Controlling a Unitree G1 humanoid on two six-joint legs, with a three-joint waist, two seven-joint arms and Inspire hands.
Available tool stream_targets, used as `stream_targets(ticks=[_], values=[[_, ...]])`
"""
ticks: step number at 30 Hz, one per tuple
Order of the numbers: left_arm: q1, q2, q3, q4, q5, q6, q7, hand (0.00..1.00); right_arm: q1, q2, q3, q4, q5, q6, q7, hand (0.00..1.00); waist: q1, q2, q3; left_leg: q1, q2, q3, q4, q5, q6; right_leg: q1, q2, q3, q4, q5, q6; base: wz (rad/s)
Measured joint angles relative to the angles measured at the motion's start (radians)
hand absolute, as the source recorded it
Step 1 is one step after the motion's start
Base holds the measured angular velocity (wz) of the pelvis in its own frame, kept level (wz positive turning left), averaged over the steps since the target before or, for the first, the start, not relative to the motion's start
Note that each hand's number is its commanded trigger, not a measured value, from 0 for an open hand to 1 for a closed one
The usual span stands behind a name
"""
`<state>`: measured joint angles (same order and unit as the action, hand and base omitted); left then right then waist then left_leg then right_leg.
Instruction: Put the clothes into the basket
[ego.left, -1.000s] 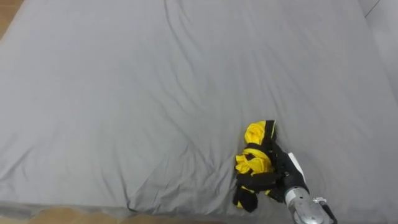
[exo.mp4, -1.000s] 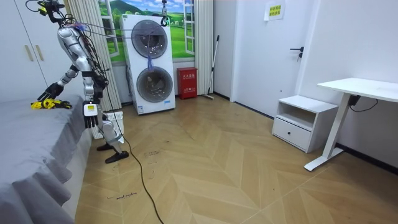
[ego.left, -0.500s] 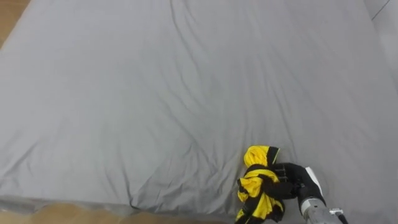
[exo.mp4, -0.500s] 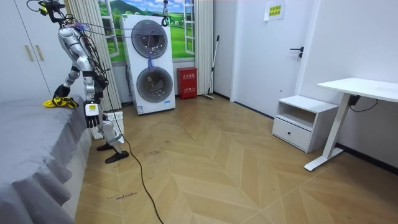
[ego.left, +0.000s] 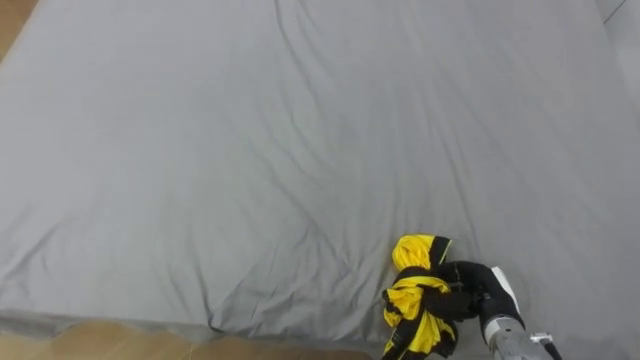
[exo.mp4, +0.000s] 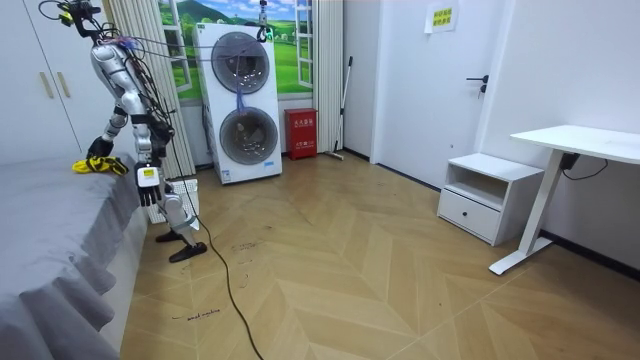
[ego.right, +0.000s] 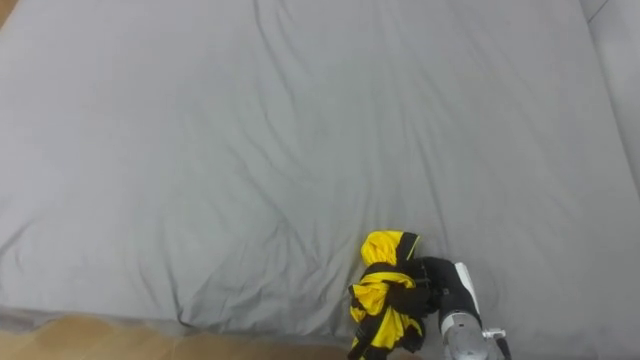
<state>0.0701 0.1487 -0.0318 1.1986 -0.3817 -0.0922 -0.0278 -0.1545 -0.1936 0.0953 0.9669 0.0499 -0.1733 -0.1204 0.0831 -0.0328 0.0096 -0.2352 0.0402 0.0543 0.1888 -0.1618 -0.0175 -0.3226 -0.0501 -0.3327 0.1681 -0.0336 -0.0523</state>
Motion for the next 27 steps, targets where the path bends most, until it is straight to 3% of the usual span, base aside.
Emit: stream_targets(ticks=[9, 12, 15, 17, 22, 26, 27], values=[[0.01, 0.002, 0.022, 0.004, -0.001, 0.0, -0.001, 0.0, 0.023, -0.01, -0.001, -0.045, 0.041, 0.001, 0.001, 1.0, 0.001, -0.009, -0.0015, 0.042, 0.001, 0.015, -0.008, 0.0, 0.0, 0.029, 0.001, 0.008, 0.0, -0.002, 0.002, -0.04], [0.028, 0.005, 0.054, 0.004, 0.004, 0.0, -0.001, 0.0, 0.056, -0.042, -0.014, -0.175, 0.039, 0.022, 0.0, 1.0, -0.015, -0.019, -0.0011, 0.099, 0.0, 0.038, -0.025, 0.0, 0.0, 0.069, 0.003, 0.032, 0.002, -0.009, 0.01, -0.16], [0.044, 0.008, 0.067, -0.002, 0.006, -0.001, -0.001, 0.0, 0.094, -0.045, -0.053, -0.265, 0.044, 0.022, 0.003, 1.0, -0.03, -0.033, -0.0013, 0.145, -0.001, 0.042, -0.031, -0.001, 0.0, 0.111, 0.008, 0.035, -0.001, -0.016, 0.014, 0.0], [0.054, 0.008, 0.065, -0.005, 0.011, 0.0, 0.0, 0.0, 0.116, -0.045, -0.088, -0.339, 0.048, 0.023, 0.008, 1.0, -0.064, -0.037, -0.0017, 0.191, 0.0, 0.048, -0.044, -0.005, 0.006, 0.15, 0.012, 0.041, -0.003, -0.021, 0.019, -0.07], [0.056, 0.01, 0.071, -0.045, 0.087, 0.019, 0.005, 0.0, 0.163, -0.046, -0.179, -0.503, 0.048, 0.046, 0.014, 1.0, -0.111, -0.032, -0.0025, 0.251, 0.007, 0.105, -0.061, -0.032, 0.012, 0.174, 0.028, 0.095, 0.01, -0.024, 0.025, -0.36], [0.049, 0.011, 0.067, -0.064, 0.08, 0.028, 0.008, 0.0, 0.2, -0.047, -0.209, -0.597, 0.081, 0.067, 0.0, 1.0, -0.154, -0.028, -0.0055, 0.313, 0.018, 0.181, -0.063, -0.06, 0.011, 0.196, 0.054, 0.169, 0.018, -0.023, 0.027, -0.56], [0.049, 0.012, 0.067, -0.064, 0.08, 0.058, 0.014, 0.0, 0.209, -0.047, -0.212, -0.616, 0.08, 0.07, 0.0, 1.0, -0.176, -0.028, -0.0064, 0.328, 0.019, 0.197, -0.062, -0.062, 0.01, 0.204, 0.06, 0.187, 0.018, -0.023, 0.027, -0.44]])
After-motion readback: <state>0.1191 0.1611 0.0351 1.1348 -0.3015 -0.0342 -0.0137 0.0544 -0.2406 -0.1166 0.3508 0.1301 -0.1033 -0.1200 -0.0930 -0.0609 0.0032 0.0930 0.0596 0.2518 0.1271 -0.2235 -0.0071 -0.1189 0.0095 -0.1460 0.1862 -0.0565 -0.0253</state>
